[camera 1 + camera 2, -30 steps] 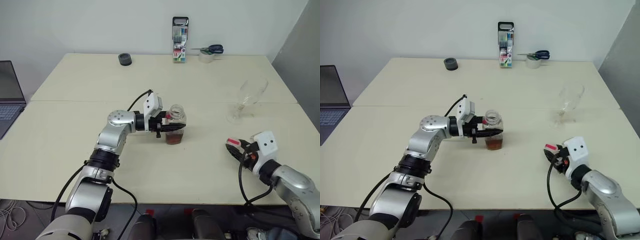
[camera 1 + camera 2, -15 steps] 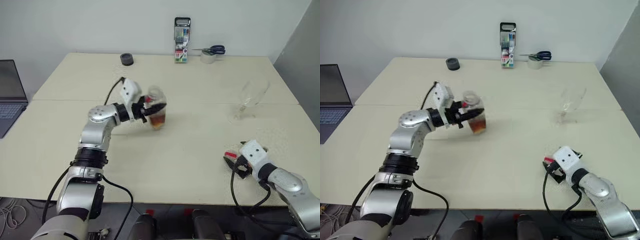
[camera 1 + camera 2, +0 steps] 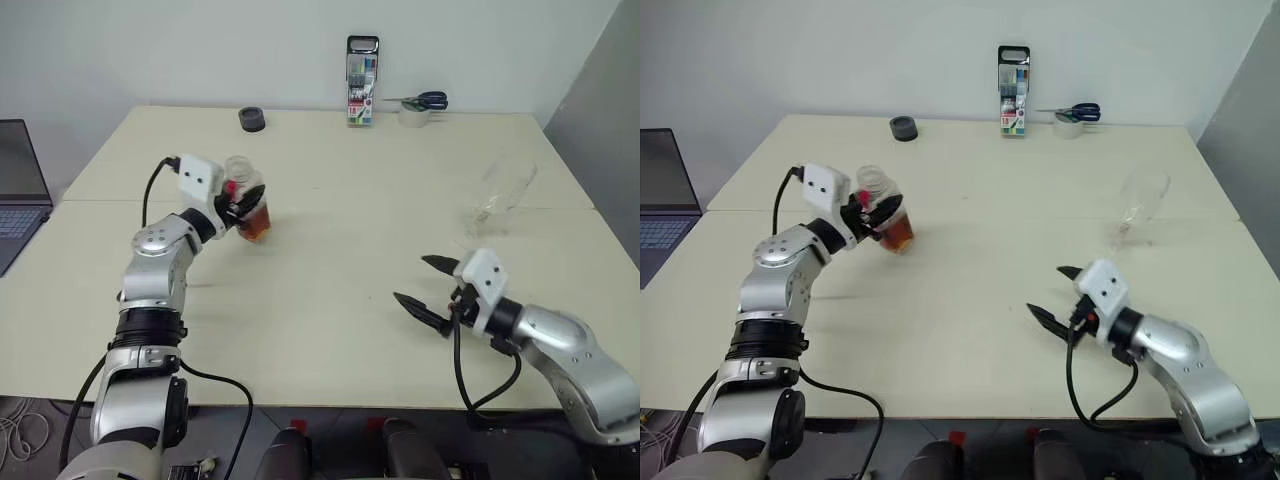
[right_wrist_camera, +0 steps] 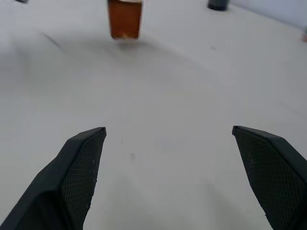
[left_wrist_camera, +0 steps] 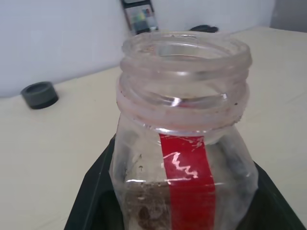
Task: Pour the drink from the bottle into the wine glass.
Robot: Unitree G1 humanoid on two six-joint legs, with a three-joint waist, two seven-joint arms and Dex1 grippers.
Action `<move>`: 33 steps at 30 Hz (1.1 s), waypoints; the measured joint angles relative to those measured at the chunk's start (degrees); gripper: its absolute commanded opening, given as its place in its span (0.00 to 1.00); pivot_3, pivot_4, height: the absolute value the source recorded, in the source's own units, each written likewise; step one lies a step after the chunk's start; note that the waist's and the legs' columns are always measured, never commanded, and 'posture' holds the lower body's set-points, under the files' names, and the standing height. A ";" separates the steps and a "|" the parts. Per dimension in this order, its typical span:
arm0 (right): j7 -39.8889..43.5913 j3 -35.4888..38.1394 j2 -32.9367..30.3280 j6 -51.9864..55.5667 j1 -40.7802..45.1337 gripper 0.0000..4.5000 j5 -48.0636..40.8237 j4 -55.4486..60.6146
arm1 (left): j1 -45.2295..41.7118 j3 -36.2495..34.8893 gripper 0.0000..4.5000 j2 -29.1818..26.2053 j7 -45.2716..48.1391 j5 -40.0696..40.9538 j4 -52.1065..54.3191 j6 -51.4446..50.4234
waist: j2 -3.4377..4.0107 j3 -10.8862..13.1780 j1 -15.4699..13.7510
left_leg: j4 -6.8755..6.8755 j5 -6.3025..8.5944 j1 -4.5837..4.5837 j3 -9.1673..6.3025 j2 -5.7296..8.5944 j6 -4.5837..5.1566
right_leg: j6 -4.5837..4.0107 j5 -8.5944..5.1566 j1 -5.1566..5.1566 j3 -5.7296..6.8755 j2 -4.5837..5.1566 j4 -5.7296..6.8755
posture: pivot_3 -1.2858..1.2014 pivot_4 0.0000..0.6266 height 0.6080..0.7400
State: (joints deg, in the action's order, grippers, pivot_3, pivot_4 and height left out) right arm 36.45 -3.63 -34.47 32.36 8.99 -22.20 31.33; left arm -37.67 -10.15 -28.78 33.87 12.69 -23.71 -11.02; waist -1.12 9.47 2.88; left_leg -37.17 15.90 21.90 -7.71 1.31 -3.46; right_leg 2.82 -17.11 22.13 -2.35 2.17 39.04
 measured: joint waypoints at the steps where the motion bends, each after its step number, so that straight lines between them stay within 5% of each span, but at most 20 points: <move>1: 0.43 -0.97 0.18 1.02 1.87 1.00 -0.06 -0.55 | 0.20 -0.79 0.39 -0.02 -1.07 0.02 -0.25 -0.14 | 0.00 0.00 -0.02 | 0.00 -0.01 0.02 0.00 0.00 -0.02 | 0.00 0.00 0.04 0.00 0.01 0.00 | 0.52 0.24 1.00; 12: 2.48 -7.84 6.60 0.48 17.00 1.00 2.65 -11.06 | 0.42 -5.52 0.39 2.75 -8.61 1.90 -3.22 0.22 | -0.02 -0.01 -0.78 | 0.01 -0.12 0.08 0.03 0.09 -0.21 | -0.01 0.01 0.13 -0.01 0.14 0.00 | 0.52 0.24 1.00; 21: 2.90 -8.88 8.19 0.55 18.75 1.00 3.94 -11.93 | 1.51 -3.52 1.00 2.50 -7.99 0.27 -4.60 1.71 | -0.02 -0.01 -0.88 | 0.02 -0.12 0.03 0.03 0.06 -0.21 | -0.01 0.01 0.14 -0.01 0.12 0.03 | 0.52 0.24 1.00; 33: 2.24 -8.88 8.13 1.12 17.76 1.00 4.90 -11.43 | 3.82 -1.40 1.00 2.59 -7.21 -2.58 -6.90 6.88 | -0.02 -0.01 -0.92 | 0.06 -0.12 0.04 0.03 0.05 -0.21 | -0.01 0.01 0.15 0.00 0.12 0.03 | 0.52 0.24 1.00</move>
State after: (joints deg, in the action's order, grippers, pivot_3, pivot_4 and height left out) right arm 38.70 -12.51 -26.34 33.48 26.75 -17.30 19.90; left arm -33.85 -11.55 -26.19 26.66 10.11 -30.62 -4.14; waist -1.14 9.46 1.96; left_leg -37.11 15.78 21.93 -7.68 1.36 -3.67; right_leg 2.81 -17.10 22.29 -2.35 2.29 39.07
